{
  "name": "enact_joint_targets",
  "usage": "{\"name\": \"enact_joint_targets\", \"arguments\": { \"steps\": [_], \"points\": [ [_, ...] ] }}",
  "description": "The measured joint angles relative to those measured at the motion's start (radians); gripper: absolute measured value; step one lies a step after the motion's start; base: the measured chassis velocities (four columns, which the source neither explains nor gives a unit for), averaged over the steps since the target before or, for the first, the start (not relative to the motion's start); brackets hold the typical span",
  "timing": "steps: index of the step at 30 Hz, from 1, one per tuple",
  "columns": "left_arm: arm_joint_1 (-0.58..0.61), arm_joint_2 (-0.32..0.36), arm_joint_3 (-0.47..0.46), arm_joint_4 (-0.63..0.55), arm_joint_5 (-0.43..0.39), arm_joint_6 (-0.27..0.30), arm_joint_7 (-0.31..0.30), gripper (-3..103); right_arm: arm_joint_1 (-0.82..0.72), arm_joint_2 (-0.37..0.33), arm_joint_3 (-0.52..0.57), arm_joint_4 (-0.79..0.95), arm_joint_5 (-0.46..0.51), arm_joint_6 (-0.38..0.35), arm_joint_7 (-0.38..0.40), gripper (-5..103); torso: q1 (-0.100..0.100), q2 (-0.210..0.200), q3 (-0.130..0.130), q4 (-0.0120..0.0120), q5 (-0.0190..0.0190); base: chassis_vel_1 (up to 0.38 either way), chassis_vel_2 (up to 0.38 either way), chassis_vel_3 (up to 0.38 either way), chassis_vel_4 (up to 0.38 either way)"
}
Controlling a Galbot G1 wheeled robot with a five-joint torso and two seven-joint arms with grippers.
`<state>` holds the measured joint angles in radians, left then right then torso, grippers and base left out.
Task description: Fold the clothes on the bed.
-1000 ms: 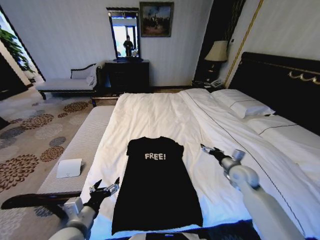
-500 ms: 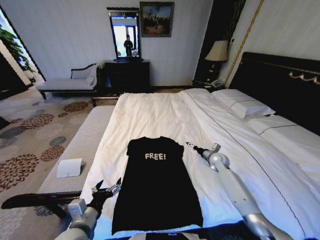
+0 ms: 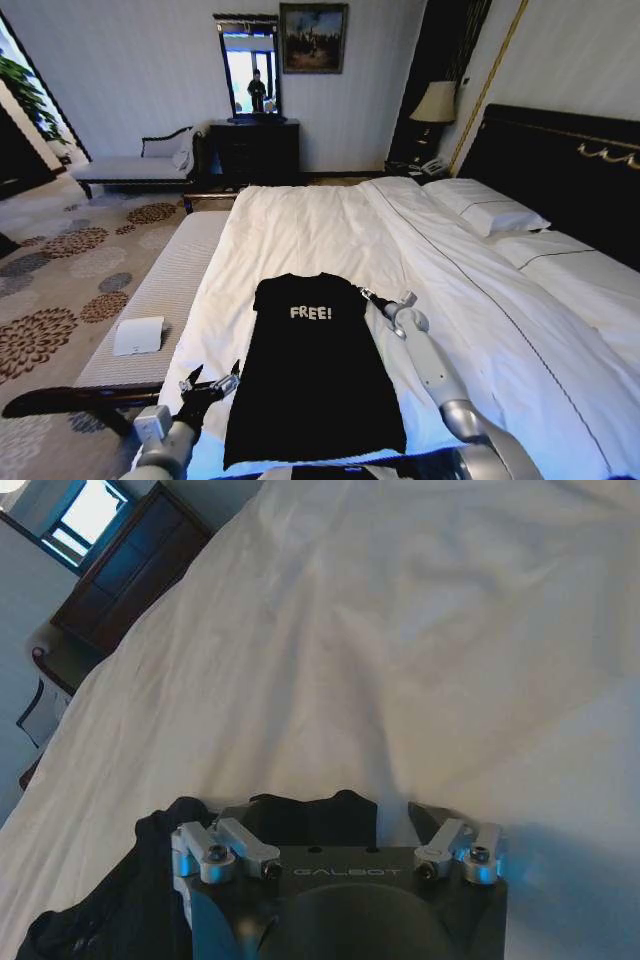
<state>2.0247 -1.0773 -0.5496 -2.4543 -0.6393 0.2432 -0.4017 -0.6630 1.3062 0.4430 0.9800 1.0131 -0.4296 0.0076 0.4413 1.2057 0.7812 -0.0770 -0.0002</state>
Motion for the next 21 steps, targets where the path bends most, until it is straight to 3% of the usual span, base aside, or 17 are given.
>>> {"name": "enact_joint_targets", "arguments": {
  "steps": [3, 5, 12, 15, 19, 21],
  "points": [
    [0.021, -0.016, -0.001, -0.007, 0.019, -0.008, 0.007, 100, 0.004, 0.005, 0.008, -0.019, -0.005, 0.005, -0.002, 70, 0.0, 0.0, 0.0, -0.0001, 0.0001, 0.0, 0.0, 0.0, 0.0],
    [0.025, -0.02, -0.002, -0.009, 0.022, -0.01, 0.008, 100, 0.005, 0.006, 0.012, -0.025, -0.006, 0.007, -0.003, 70, 0.0, 0.0, 0.0, -0.0002, 0.0001, 0.0, 0.0, 0.0, 0.0],
    [0.058, -0.038, -0.03, -0.028, 0.03, -0.022, 0.016, 100, 0.001, -0.004, 0.013, -0.048, -0.012, 0.009, -0.026, 37, 0.0, 0.0, 0.0, -0.0002, 0.0003, 0.0, 0.0, 0.0, 0.0],
    [0.056, -0.039, -0.031, -0.028, 0.033, -0.023, 0.016, 100, -0.004, -0.004, 0.012, -0.041, -0.012, 0.007, -0.027, 32, 0.0, 0.0, 0.0, -0.0003, 0.0003, 0.0, 0.0, 0.0, 0.0],
    [0.054, -0.044, -0.023, -0.027, 0.044, -0.023, 0.017, 100, -0.016, -0.003, 0.005, -0.023, -0.004, -0.009, -0.027, 10, 0.0, 0.0, 0.0, -0.0002, 0.0002, 0.0, 0.0, 0.0, 0.0],
    [0.055, -0.044, -0.023, -0.025, 0.045, -0.023, 0.018, 100, -0.018, -0.003, 0.005, -0.02, 0.0, -0.012, -0.027, 10, 0.0, 0.0, 0.0, -0.0002, 0.0002, 0.0, 0.0, 0.0, 0.0]
  ]
}}
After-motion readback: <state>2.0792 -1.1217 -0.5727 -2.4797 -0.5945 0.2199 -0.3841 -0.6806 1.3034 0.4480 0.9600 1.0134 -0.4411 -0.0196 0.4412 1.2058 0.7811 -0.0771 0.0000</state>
